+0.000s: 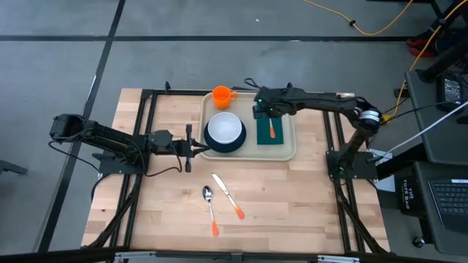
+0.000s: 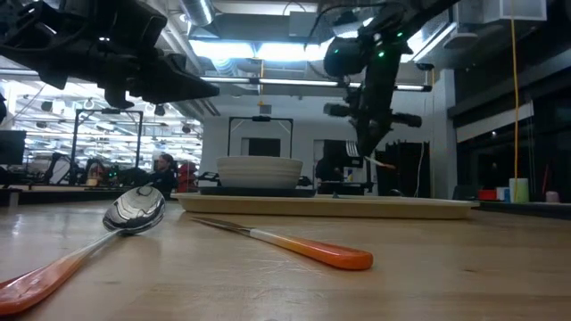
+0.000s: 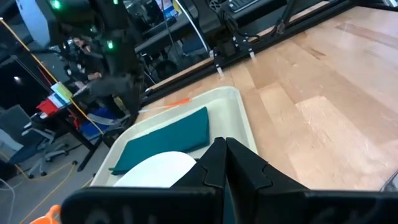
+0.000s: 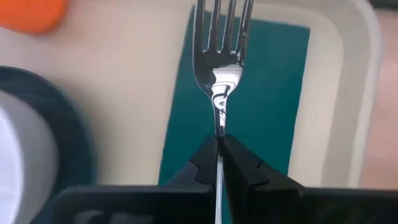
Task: Set up tray
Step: Put the orange fork on top of the dark green napkin on the gray tray
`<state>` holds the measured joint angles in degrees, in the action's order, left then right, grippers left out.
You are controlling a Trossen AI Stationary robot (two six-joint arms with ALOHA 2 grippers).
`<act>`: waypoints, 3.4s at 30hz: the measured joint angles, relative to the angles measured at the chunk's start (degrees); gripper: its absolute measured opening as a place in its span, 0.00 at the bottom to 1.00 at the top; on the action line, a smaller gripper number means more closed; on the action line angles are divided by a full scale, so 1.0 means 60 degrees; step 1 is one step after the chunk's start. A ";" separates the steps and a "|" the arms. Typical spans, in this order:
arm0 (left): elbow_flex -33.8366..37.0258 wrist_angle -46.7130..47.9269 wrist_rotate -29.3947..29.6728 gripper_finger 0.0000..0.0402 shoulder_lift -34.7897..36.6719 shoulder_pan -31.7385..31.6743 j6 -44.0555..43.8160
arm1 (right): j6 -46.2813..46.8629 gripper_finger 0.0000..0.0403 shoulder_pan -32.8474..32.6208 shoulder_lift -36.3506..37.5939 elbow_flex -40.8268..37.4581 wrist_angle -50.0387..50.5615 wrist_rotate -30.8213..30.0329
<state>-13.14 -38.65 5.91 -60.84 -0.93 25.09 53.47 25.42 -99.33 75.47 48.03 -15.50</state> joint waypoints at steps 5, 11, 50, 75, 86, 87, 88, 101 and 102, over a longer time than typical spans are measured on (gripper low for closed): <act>0.0000 -0.0012 0.0050 0.00 0.0000 0.0000 -0.0056 | 0.0046 0.03 0.0039 -0.0601 0.0295 0.0193 0.0262; -0.0001 -0.0012 0.0175 0.01 0.0000 0.0000 -0.0054 | 0.0362 0.03 0.0059 -0.0732 0.0038 0.0155 0.0344; 0.0001 -0.0019 0.0178 0.01 -0.0002 0.0002 -0.0056 | -0.0203 0.04 0.0977 -0.1500 -0.0946 -0.1540 0.0826; -0.0001 -0.0019 0.0178 0.01 0.0000 0.0000 -0.0056 | -0.0197 0.04 0.0985 -0.1500 -0.0946 -0.1539 0.0773; 0.0003 -0.0019 -0.0100 0.01 -0.0004 0.0011 -0.0063 | -0.0204 0.04 0.0985 -0.1497 -0.0942 -0.1633 0.0707; 0.0003 -0.0019 -0.0149 0.01 0.0000 0.0011 -0.0063 | -0.0205 0.04 0.0985 -0.1497 -0.0942 -0.1652 0.0656; 0.0003 -0.0019 -0.0160 0.01 0.0000 0.0011 -0.0063 | -0.0204 0.04 0.0985 -0.1497 -0.0942 -0.1687 0.0636; 0.0003 -0.0016 -0.0168 0.01 -0.0001 0.0011 -0.0061 | -0.0244 0.04 0.0985 -0.1814 -0.0927 -0.1703 0.0843; 0.0003 -0.0016 -0.0164 0.01 -0.0001 0.0012 -0.0063 | -0.0244 0.04 0.0985 -0.1852 -0.0927 -0.1727 0.0843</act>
<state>-13.13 -38.74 4.93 -60.84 -0.86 24.71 52.01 31.33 -110.44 69.91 37.67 -10.44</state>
